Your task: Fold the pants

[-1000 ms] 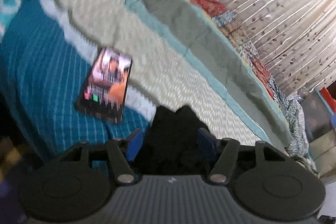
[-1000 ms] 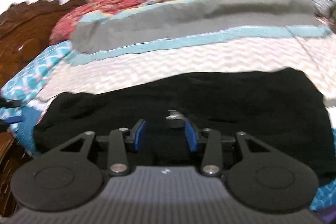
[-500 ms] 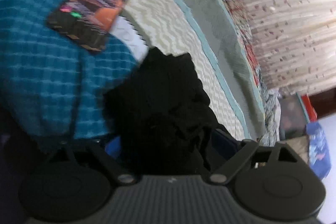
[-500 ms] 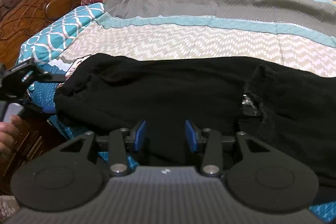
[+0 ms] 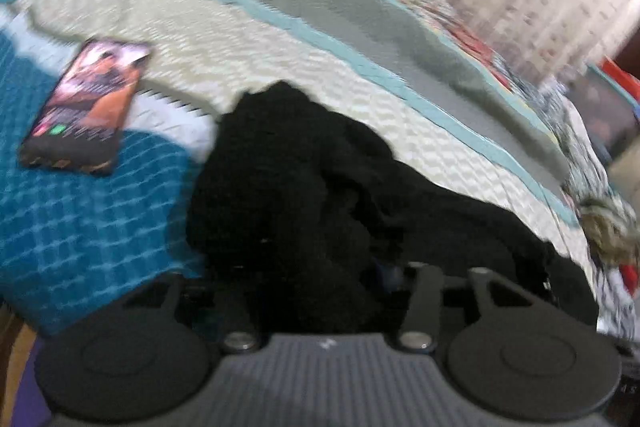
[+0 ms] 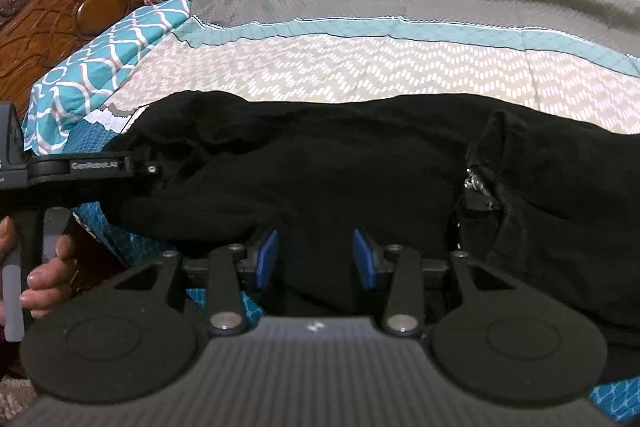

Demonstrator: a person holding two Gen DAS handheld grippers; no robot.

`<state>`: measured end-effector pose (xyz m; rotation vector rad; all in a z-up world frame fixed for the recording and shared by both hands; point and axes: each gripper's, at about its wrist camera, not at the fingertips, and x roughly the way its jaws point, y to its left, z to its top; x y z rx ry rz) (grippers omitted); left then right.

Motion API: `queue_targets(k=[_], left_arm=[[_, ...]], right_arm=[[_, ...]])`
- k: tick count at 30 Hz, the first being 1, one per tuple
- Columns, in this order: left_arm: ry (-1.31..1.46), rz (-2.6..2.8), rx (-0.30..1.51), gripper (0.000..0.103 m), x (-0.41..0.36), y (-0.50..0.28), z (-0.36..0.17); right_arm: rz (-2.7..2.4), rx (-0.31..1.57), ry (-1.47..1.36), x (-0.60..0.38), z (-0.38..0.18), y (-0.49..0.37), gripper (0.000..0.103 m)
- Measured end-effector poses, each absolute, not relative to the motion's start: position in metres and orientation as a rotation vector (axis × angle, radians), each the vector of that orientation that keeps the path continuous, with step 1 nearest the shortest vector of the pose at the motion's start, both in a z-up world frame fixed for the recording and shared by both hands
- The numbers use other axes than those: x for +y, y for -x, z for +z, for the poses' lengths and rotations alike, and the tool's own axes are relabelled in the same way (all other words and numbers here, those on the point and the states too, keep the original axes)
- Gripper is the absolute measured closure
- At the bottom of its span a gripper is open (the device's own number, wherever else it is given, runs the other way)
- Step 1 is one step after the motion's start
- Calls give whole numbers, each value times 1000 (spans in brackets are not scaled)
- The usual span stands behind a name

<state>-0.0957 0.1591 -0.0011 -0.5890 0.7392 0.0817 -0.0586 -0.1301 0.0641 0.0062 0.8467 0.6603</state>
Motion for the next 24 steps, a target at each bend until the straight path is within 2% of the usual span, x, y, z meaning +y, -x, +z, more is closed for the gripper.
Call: queue_targets(k=[4, 5, 6, 7, 9, 12, 14, 19, 24], left_arm=[[763, 75, 739, 42, 186, 95, -11], [788, 72, 730, 47, 188, 94, -13], [800, 68, 726, 72, 189, 93, -14], [820, 49, 729, 82, 190, 91, -16], [870, 25, 719, 84, 190, 89, -14], [803, 12, 675, 85, 180, 88, 6], [755, -26, 646, 85, 168, 84, 24], [483, -126, 569, 85, 104, 68, 76], [233, -310, 546, 85, 8, 46, 102]], right_arm=[[666, 858, -9, -128, 63, 57, 59], [669, 860, -7, -128, 63, 57, 59], [672, 857, -4, -127, 63, 57, 59], [676, 850, 2, -126, 63, 57, 59], [682, 848, -2, -125, 64, 54, 59], [675, 924, -46, -123, 50, 40, 60], [631, 1050, -81, -123, 25, 26, 68], [660, 1021, -258, -149, 33, 24, 67], [600, 913, -540, -216, 50, 22, 66]])
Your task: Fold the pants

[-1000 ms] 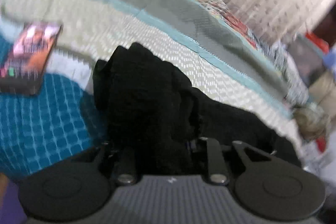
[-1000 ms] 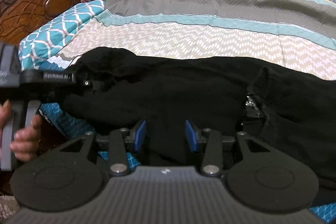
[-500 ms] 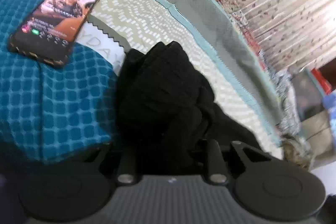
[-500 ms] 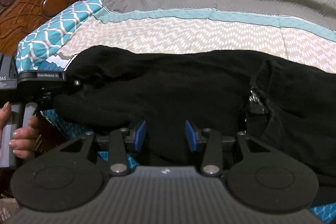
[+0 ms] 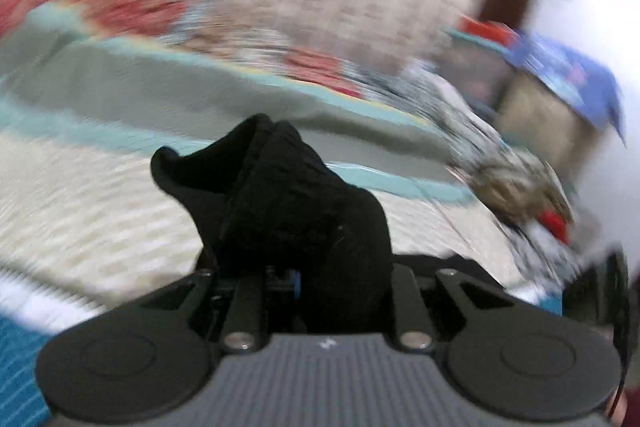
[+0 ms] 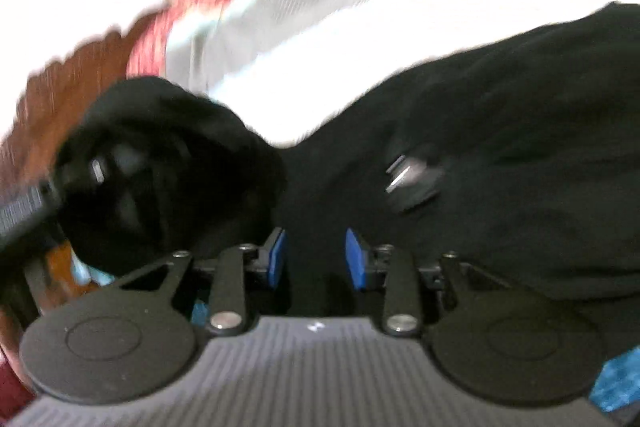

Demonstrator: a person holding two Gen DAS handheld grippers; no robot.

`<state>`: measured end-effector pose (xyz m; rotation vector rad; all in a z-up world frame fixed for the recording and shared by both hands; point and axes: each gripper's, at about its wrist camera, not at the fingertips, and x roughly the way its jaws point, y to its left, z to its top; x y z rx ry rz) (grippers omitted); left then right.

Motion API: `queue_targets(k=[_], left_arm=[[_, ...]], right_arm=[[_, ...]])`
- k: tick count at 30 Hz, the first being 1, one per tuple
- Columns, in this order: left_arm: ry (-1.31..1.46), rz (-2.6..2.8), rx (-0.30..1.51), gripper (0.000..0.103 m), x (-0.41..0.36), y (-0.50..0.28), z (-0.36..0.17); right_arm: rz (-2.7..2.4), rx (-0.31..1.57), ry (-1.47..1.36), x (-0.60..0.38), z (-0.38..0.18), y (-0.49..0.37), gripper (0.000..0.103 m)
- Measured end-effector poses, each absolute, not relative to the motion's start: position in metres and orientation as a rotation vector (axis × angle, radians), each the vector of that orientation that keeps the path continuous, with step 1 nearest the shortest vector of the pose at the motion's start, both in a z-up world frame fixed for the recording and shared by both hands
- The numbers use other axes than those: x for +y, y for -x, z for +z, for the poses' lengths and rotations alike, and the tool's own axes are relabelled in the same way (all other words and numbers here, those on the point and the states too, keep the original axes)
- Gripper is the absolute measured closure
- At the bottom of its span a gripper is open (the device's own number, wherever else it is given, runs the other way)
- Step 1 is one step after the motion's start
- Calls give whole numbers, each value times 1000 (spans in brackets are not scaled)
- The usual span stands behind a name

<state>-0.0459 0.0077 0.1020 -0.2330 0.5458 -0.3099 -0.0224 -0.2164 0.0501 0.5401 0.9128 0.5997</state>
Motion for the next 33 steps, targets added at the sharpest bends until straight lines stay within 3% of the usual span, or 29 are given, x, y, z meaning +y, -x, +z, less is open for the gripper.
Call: queue_targets(k=[3, 5, 7, 11, 14, 21, 28, 30, 33], left_arm=[[82, -456, 599, 78, -62, 37, 95], [-28, -523, 661, 68, -102, 35, 80], [-116, -540, 726, 61, -129, 37, 65], [-146, -555, 741, 58, -131, 42, 63], [-64, -542, 758, 54, -109, 41, 75], [33, -506, 732, 47, -80, 40, 86], [-142, -577, 791, 47, -129, 40, 59], [-169, -596, 793, 41, -137, 42, 56], [-169, -614, 786, 38, -140, 48, 57]], right_arm=[[544, 852, -706, -262, 52, 25, 63], [483, 829, -833, -294, 45, 29, 49], [400, 847, -909, -316, 33, 32, 46], [405, 894, -1095, -340, 3, 37, 35], [406, 893, -1164, -345, -5, 36, 34], [408, 870, -1217, -353, 7, 36, 31], [544, 930, -1220, -328, 25, 23, 13], [572, 961, -1153, -316, 37, 20, 7], [551, 1022, -956, -295, 49, 12, 6]])
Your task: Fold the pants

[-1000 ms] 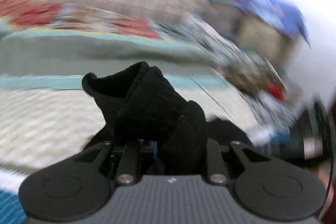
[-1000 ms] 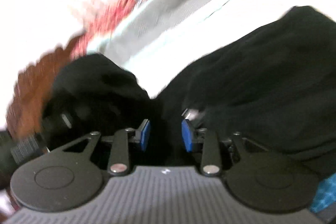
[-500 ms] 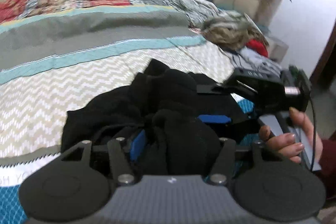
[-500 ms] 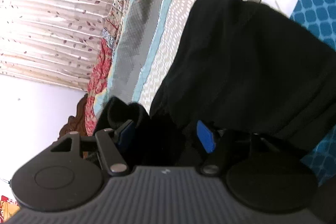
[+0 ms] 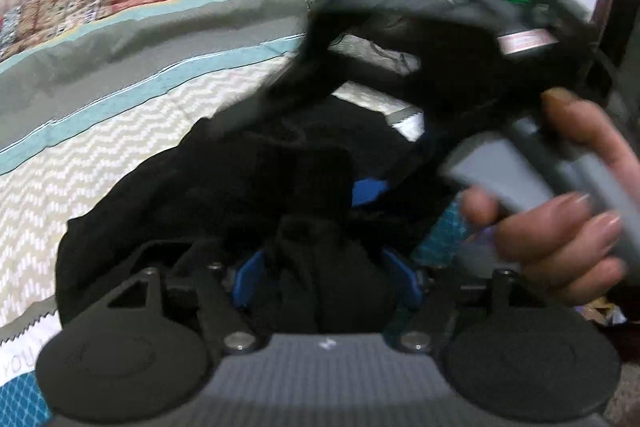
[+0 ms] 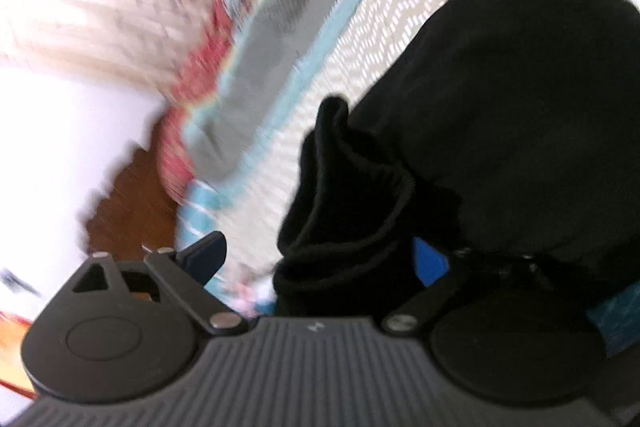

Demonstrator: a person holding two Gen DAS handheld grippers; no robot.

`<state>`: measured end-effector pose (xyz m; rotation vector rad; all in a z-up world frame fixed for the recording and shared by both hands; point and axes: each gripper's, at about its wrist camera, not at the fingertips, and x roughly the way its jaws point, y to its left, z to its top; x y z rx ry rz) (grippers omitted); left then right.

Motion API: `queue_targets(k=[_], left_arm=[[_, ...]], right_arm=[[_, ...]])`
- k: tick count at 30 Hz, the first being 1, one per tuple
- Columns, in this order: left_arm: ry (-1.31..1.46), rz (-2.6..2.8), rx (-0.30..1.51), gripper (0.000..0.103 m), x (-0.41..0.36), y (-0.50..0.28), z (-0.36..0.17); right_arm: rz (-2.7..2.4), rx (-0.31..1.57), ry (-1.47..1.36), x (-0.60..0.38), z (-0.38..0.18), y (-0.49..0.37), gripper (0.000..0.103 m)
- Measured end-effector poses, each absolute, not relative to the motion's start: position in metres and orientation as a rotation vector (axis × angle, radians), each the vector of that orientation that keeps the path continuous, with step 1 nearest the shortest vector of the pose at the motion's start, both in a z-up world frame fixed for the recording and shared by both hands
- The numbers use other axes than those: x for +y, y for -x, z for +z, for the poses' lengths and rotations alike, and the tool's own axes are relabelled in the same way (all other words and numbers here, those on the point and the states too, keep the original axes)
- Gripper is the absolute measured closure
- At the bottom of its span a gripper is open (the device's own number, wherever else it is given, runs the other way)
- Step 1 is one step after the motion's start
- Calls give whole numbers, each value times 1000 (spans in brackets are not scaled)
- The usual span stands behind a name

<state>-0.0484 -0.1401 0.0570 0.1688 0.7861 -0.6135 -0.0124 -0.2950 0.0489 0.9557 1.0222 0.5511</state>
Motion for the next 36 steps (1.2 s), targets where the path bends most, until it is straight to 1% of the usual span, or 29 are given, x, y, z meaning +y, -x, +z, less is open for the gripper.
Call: queue_targets(k=[3, 4, 5, 6, 7, 8, 10, 11, 12, 14, 17, 19, 22, 24, 27, 30, 33, 36], left_arm=[[-187, -630, 770, 39, -141, 55, 59], [-171, -643, 765, 39, -137, 57, 62], [-155, -647, 757, 39, -131, 60, 67], [-137, -648, 743, 39, -124, 63, 71], [-114, -640, 728, 39, -113, 66, 76], [-81, -624, 720, 38, -101, 69, 80], [33, -560, 718, 37, -67, 70, 86], [96, -519, 724, 34, -50, 68, 87], [170, -469, 730, 32, -31, 68, 87], [318, -361, 742, 32, 9, 65, 83], [464, -239, 749, 33, 47, 54, 82], [503, -209, 739, 33, 59, 45, 85], [490, -201, 724, 32, 57, 37, 90], [472, -218, 736, 32, 48, 27, 90], [437, -246, 768, 31, 26, 11, 81], [387, -269, 835, 31, -4, -10, 64], [337, -265, 934, 31, -33, -27, 39], [285, -250, 1003, 31, -51, -33, 22]], right_arm=[[496, 1114, -824, -275, 42, 3, 7], [472, 1128, -794, -274, 38, 2, 14], [460, 1136, -760, -272, 34, 0, 29], [458, 1142, -734, -272, 31, -1, 38], [458, 1138, -743, -275, 29, -2, 50], [470, 1128, -781, -280, 27, -1, 60], [474, 1115, -823, -287, 26, -1, 65], [478, 1109, -829, -289, 28, 2, 67], [484, 1101, -827, -288, 31, 3, 68], [502, 1080, -811, -279, 44, 2, 70], [555, 1024, -798, -275, 71, -1, 72], [580, 949, -793, -279, 94, -4, 72], [581, 802, -779, -301, 123, -3, 73], [533, 742, -763, -325, 131, 3, 73], [414, 737, -768, -363, 115, 7, 73], [297, 799, -768, -377, 81, 6, 72], [197, 880, -818, -381, 43, 4, 60], [203, 845, -918, -391, 38, 13, 54]])
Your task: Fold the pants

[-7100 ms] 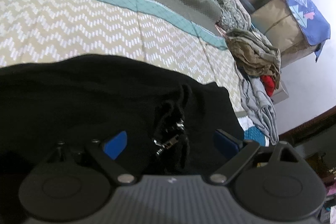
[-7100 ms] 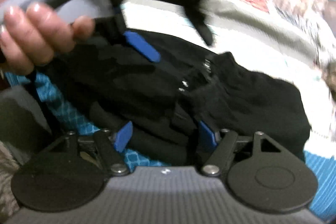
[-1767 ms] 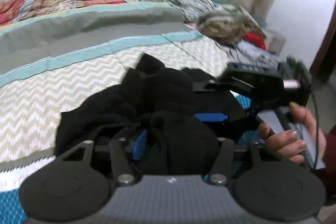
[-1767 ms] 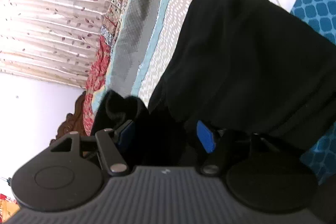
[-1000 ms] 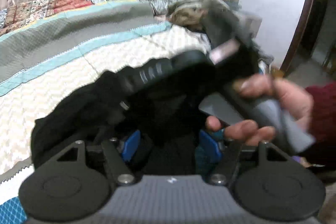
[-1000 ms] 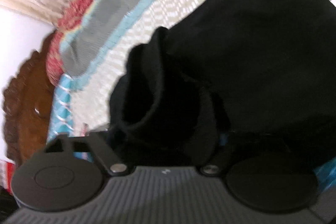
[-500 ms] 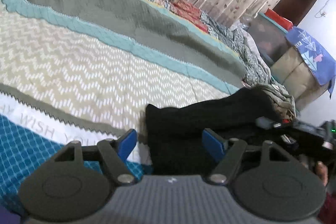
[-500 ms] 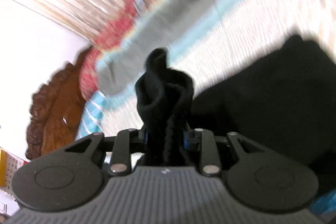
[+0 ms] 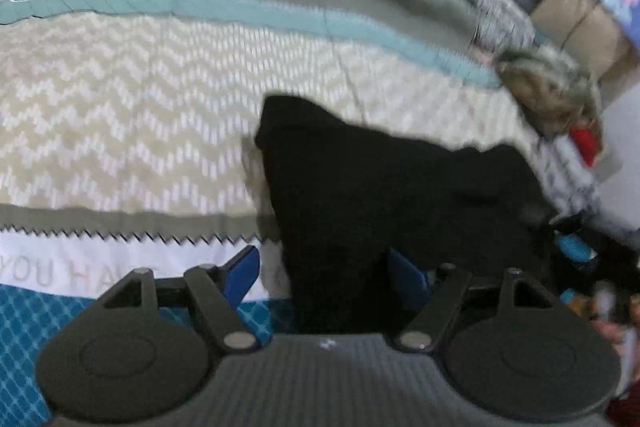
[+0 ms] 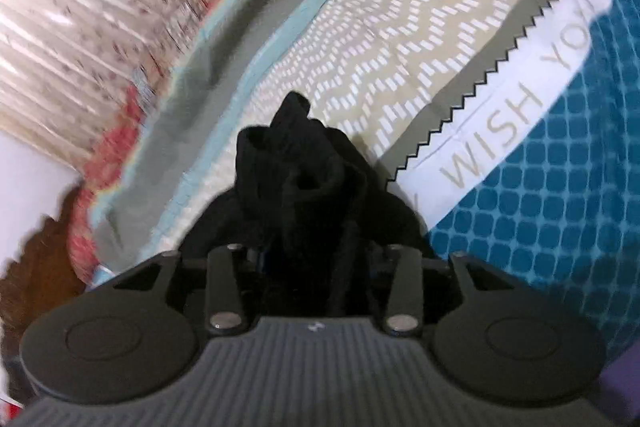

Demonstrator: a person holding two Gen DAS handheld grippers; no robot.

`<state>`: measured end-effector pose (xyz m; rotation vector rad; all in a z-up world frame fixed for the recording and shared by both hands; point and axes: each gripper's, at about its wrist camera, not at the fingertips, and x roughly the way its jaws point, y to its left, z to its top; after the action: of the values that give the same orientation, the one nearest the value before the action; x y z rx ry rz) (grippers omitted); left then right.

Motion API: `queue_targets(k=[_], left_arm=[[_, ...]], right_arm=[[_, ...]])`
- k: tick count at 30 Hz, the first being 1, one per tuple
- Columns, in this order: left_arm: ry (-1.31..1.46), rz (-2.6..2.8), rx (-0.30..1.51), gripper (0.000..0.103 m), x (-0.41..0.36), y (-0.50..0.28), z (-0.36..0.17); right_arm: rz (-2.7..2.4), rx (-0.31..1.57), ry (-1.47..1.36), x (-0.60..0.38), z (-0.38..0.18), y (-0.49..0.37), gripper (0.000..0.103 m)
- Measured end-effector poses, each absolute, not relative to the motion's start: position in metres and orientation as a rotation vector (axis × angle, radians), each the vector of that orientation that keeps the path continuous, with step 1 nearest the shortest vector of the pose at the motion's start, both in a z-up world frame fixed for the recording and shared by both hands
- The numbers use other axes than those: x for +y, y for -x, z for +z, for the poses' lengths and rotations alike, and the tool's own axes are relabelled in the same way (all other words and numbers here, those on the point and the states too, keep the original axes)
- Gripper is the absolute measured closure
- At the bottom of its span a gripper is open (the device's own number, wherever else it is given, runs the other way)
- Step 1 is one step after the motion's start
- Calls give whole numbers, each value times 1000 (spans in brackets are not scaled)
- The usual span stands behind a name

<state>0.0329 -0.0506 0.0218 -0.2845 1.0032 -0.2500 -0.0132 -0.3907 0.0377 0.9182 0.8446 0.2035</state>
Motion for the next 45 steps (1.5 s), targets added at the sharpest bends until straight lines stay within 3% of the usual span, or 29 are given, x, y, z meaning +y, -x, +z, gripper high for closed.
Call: queue_targets(k=[2, 5, 9, 13, 20, 29, 36, 42, 45], left_arm=[[274, -249, 1024, 30, -56, -31, 18], [255, -239, 1022, 25, -58, -28, 19], [192, -206, 1030, 23, -66, -25, 24], [128, -176, 1033, 23, -75, -21, 29], [137, -163, 1053, 21, -73, -19, 24], [59, -94, 1037, 20, -76, -7, 28], [-1, -67, 1018, 20, -84, -1, 28], [-15, -62, 1016, 20, -83, 2, 27], [-13, -59, 1027, 20, -82, 2, 24]], right_arm=[[195, 785, -938, -402, 47, 27, 42], [135, 681, -848, -410, 72, 46, 36], [191, 602, -742, -405, 87, 64, 39], [255, 601, -649, -372, 84, 64, 51], [220, 830, -638, -356, 37, 38, 53], [253, 743, -611, -354, 57, 54, 50], [397, 656, -437, -310, 84, 69, 51], [407, 783, -368, -284, 55, 49, 53], [366, 882, -434, -292, 20, 32, 60]])
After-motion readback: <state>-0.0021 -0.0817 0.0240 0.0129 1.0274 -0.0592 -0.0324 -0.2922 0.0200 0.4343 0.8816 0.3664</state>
